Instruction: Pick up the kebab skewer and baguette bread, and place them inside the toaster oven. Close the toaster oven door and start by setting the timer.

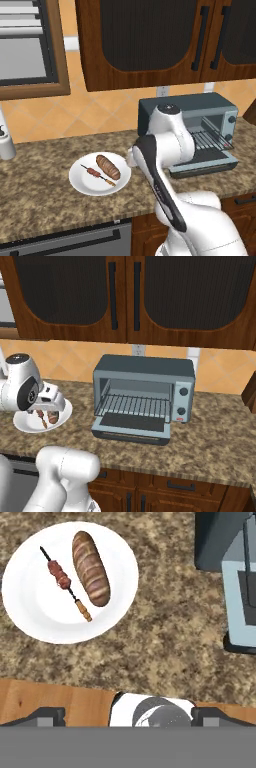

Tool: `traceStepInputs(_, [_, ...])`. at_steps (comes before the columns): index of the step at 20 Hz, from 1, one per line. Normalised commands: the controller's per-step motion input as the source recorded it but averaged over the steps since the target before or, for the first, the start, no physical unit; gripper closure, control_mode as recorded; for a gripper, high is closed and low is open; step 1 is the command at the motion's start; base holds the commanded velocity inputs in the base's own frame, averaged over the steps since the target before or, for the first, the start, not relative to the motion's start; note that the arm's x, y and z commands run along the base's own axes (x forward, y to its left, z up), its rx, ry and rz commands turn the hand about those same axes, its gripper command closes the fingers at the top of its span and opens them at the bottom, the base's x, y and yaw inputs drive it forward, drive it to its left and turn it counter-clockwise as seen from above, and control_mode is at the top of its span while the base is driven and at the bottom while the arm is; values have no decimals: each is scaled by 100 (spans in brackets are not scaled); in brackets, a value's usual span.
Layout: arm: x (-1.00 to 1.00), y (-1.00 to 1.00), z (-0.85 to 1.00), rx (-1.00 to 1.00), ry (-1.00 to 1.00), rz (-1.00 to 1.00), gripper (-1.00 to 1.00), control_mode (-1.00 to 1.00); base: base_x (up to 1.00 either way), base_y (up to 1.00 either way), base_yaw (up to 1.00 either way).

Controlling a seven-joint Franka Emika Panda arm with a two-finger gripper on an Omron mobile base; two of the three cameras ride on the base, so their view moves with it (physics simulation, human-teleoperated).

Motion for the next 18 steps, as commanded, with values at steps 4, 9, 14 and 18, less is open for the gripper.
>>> traceStepInputs(4, [47, 90, -24, -2, 20, 40, -100, -100, 0, 0, 0])
traceStepInputs(9, [56, 67, -20, -3, 4, 7, -100, -100, 0, 0, 0])
traceStepInputs(14, [44, 13, -15, -3, 0, -5, -100, -100, 0, 0, 0])
traceStepInputs(18, [22, -25, -26, 0, 2, -4, -100, -100, 0, 0, 0])
